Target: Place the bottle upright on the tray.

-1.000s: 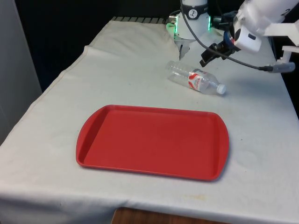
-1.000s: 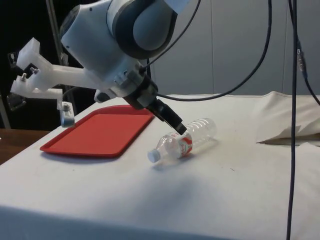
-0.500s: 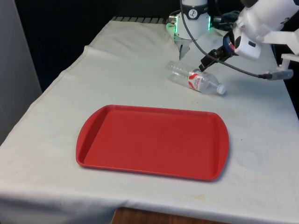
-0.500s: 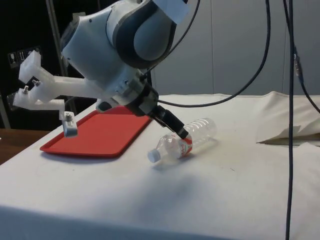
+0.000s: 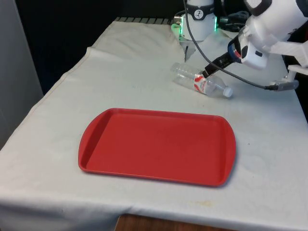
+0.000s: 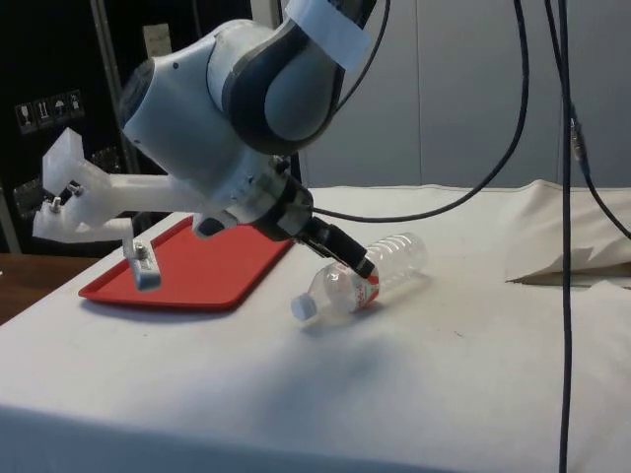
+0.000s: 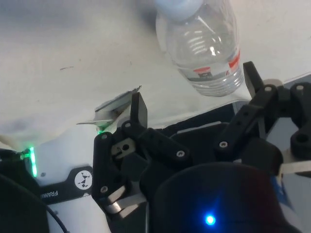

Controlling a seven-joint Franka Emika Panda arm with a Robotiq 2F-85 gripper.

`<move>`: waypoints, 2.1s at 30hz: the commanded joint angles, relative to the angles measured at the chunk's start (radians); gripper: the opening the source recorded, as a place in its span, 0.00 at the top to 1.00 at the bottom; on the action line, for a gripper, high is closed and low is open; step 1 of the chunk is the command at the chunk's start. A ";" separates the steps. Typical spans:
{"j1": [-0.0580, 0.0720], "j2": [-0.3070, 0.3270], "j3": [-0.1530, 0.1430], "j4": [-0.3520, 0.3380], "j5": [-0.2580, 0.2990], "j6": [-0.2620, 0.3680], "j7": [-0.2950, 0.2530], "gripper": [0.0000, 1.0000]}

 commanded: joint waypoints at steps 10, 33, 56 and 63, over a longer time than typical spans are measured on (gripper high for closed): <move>0.010 0.041 -0.002 0.036 -0.031 -0.060 -0.026 0.00; 0.019 0.122 0.002 0.098 -0.101 -0.146 -0.040 0.00; 0.031 0.177 -0.001 0.142 -0.125 -0.152 -0.024 0.00; 0.032 0.188 -0.001 0.143 -0.137 -0.159 -0.015 0.00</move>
